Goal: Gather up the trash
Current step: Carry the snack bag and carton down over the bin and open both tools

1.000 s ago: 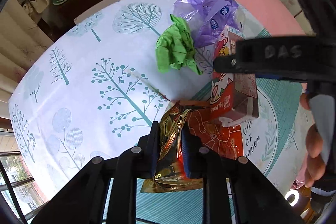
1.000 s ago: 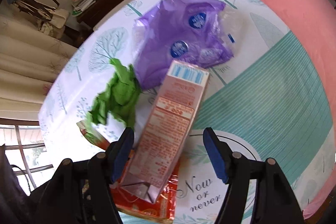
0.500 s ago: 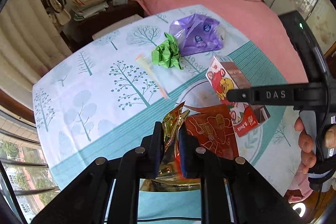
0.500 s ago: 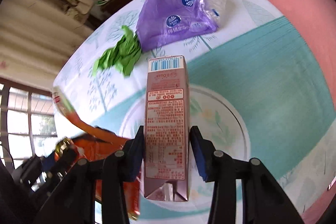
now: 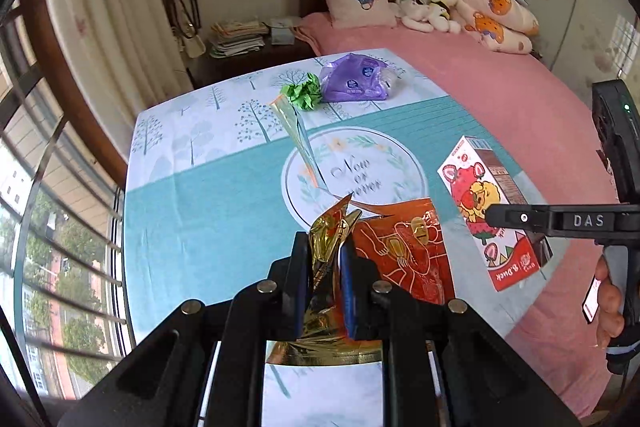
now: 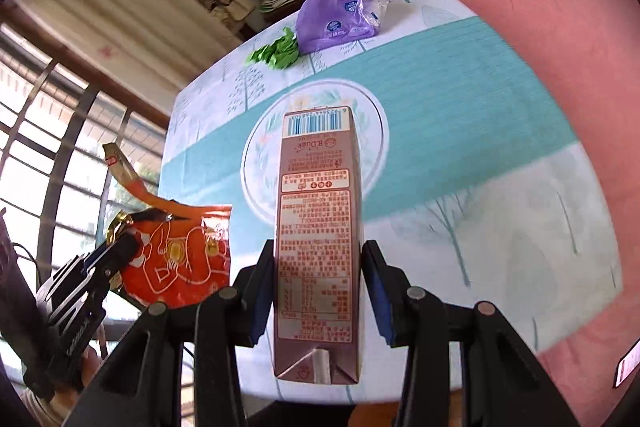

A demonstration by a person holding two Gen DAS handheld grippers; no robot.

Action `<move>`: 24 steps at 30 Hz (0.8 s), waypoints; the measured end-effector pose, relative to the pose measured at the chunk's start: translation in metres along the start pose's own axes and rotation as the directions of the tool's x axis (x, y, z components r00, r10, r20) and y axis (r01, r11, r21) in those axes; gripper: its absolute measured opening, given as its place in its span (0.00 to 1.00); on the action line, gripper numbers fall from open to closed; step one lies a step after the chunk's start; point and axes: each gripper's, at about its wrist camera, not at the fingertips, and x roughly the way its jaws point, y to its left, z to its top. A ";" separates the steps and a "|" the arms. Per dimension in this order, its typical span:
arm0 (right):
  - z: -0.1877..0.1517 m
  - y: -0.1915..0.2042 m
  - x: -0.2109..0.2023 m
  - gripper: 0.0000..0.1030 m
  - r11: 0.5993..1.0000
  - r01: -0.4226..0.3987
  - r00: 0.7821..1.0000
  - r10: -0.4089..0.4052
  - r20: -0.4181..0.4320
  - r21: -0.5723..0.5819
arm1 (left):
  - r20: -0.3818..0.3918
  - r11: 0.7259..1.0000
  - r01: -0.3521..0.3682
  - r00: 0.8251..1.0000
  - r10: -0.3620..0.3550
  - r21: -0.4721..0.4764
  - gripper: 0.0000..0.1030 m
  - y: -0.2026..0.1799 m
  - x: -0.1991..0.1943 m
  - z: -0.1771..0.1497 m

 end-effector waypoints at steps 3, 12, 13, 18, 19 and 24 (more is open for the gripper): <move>-0.034 -0.017 -0.024 0.41 0.999 -0.029 0.999 0.028 -0.016 -0.039 | -0.010 0.999 -0.027 1.000 0.027 -0.038 0.12 -0.030 -0.022 -0.031; -0.119 -0.050 -0.059 0.41 0.992 -0.061 0.995 0.051 -0.091 -0.111 | -0.051 0.995 -0.053 0.997 0.049 -0.083 0.12 -0.105 -0.066 -0.112; -0.125 -0.053 -0.059 0.41 0.992 -0.065 0.993 0.054 -0.103 -0.109 | -0.060 0.995 -0.055 0.997 0.051 -0.080 0.12 -0.111 -0.069 -0.119; -0.160 -0.062 -0.051 0.41 0.992 -0.076 0.983 0.059 -0.172 -0.098 | -0.094 0.995 -0.081 0.993 0.075 -0.058 0.12 -0.129 -0.081 -0.151; -0.166 -0.064 -0.048 0.41 0.993 -0.076 0.981 0.058 -0.187 -0.094 | -0.097 0.995 -0.088 0.992 0.082 -0.053 0.12 -0.131 -0.082 -0.155; -0.196 -0.077 -0.022 0.41 0.996 -0.066 0.963 0.048 -0.267 -0.056 | -0.131 0.991 -0.126 0.984 0.119 -0.047 0.12 -0.132 -0.071 -0.181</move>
